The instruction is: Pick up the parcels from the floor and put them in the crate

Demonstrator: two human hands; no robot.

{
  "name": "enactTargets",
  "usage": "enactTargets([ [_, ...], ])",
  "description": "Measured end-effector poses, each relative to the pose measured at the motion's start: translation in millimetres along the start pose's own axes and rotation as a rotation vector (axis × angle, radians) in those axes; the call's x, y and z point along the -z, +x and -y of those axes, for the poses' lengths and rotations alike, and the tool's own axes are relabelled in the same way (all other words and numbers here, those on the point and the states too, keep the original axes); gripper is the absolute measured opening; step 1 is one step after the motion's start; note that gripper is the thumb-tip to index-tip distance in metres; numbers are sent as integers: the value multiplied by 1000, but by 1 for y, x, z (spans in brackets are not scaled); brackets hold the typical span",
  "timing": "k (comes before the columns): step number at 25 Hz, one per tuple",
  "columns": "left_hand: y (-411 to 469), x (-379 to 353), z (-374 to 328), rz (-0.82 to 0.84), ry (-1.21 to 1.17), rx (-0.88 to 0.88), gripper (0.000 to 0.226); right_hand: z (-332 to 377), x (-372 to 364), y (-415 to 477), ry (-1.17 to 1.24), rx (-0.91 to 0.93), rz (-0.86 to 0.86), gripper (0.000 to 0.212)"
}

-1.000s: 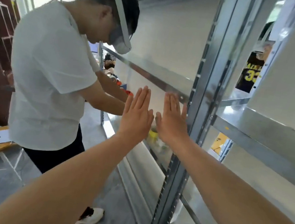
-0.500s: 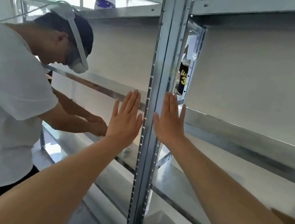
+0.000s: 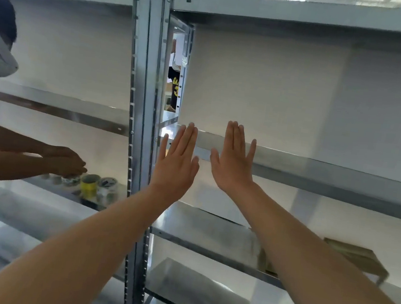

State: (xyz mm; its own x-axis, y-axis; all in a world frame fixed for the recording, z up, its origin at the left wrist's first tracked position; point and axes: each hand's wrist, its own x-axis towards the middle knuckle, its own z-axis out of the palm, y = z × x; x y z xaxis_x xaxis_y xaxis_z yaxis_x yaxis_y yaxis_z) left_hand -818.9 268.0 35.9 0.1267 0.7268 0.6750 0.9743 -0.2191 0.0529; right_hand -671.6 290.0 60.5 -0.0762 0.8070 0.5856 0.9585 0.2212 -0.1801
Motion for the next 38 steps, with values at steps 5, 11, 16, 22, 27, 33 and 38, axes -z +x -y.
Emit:
enactTargets([
  [5, 9, 11, -89, -87, -102, -119, 60, -83, 59, -38, -69, -107, -43, 70],
  [11, -16, 12, -247, -12, -173, -231, 64, -204, 136, -121, -253, -273, -42, 69],
  [16, -54, 16, -383, 33, -263, -378, 63, -305, 204, -203, -305, -478, -50, 69],
  [22, -118, 21, -554, 90, -395, -562, 62, -414, 289, -340, -354, -685, -51, 70],
  [27, -192, 33, -678, 125, -546, -746, 62, -482, 363, -456, -438, -882, -66, 70],
  [33, -250, 45, -773, 168, -637, -936, 61, -522, 410, -560, -533, -1099, -94, 70],
  [38, -284, 43, -848, 236, -734, -1043, 61, -562, 425, -624, -580, -1240, -77, 70],
])
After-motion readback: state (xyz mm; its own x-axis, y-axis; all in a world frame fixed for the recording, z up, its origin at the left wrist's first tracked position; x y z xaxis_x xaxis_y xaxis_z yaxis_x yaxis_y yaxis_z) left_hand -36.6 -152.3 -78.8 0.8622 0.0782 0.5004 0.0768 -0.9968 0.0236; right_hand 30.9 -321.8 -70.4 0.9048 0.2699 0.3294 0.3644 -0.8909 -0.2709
